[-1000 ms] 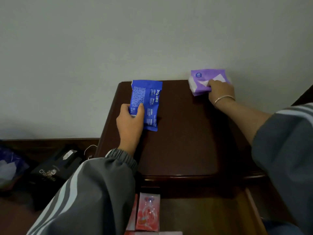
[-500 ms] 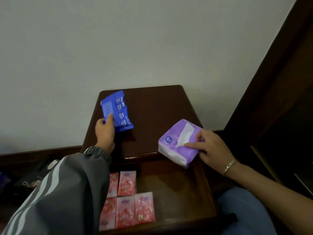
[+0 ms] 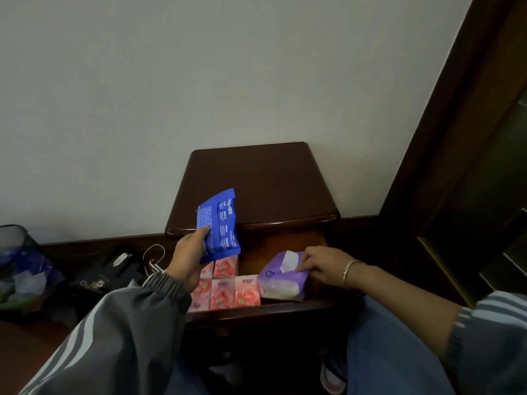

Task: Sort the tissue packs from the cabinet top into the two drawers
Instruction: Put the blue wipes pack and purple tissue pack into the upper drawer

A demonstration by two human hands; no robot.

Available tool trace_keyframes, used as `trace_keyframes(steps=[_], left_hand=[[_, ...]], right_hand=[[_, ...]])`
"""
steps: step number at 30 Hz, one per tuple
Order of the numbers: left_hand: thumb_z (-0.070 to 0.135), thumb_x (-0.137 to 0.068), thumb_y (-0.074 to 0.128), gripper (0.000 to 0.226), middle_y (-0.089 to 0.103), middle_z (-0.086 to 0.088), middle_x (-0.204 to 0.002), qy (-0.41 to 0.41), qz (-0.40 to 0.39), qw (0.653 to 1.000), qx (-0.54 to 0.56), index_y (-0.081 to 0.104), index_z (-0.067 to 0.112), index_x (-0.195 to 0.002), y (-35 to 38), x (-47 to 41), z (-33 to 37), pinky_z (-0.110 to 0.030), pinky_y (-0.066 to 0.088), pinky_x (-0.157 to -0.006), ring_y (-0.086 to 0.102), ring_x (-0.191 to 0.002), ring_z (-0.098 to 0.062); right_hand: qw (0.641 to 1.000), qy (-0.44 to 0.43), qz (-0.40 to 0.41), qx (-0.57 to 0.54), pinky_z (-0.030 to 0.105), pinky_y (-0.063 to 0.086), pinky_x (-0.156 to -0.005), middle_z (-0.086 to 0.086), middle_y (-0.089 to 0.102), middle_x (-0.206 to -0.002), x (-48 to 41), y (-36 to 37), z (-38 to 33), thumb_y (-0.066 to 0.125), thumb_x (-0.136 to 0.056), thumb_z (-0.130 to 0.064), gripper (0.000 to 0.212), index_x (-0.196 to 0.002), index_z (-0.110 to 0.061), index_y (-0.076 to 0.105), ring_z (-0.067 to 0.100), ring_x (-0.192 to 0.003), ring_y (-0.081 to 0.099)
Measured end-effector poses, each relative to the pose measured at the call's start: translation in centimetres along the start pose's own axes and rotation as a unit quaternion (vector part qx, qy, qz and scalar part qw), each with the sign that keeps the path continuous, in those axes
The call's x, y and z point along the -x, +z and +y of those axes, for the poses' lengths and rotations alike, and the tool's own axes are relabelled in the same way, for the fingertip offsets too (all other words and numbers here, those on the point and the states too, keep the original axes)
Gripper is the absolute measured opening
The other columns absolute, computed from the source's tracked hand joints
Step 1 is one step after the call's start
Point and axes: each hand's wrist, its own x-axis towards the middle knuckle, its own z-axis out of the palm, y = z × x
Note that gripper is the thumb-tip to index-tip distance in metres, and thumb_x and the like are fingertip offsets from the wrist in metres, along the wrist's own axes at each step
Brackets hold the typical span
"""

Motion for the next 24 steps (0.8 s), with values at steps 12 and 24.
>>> trace_keyframes(steps=[12,24], left_hand=[[0.026,-0.093,0.058,0.028,0.067,-0.015,-0.107,-0.08,0.002,0.993,-0.088,0.053,0.008,-0.114,-0.6,2.6,-3.3,-0.037,0.054,-0.064,0.068,-0.092,-0.026],[0.028,-0.094,0.057,0.024,0.068,-0.012,-0.095,-0.092,-0.028,0.967,-0.237,0.055,0.007,-0.105,-1.0,3.0,-3.6,-0.035,0.052,-0.07,0.066,-0.084,-0.022]], right_hand=[[0.987,0.122,0.025,-0.098,0.031,0.03,-0.111,0.006,0.033,-0.152,-0.9,3.8,-3.5,0.044,-0.095,-0.043,0.054,-0.144,-0.022,0.035,0.021,-0.138,0.034],[0.967,0.148,-0.147,-0.148,0.046,0.015,-0.115,0.002,0.027,-0.154,-1.2,4.7,-3.9,0.018,-0.1,-0.046,0.048,-0.145,-0.034,0.027,0.028,-0.142,0.02]])
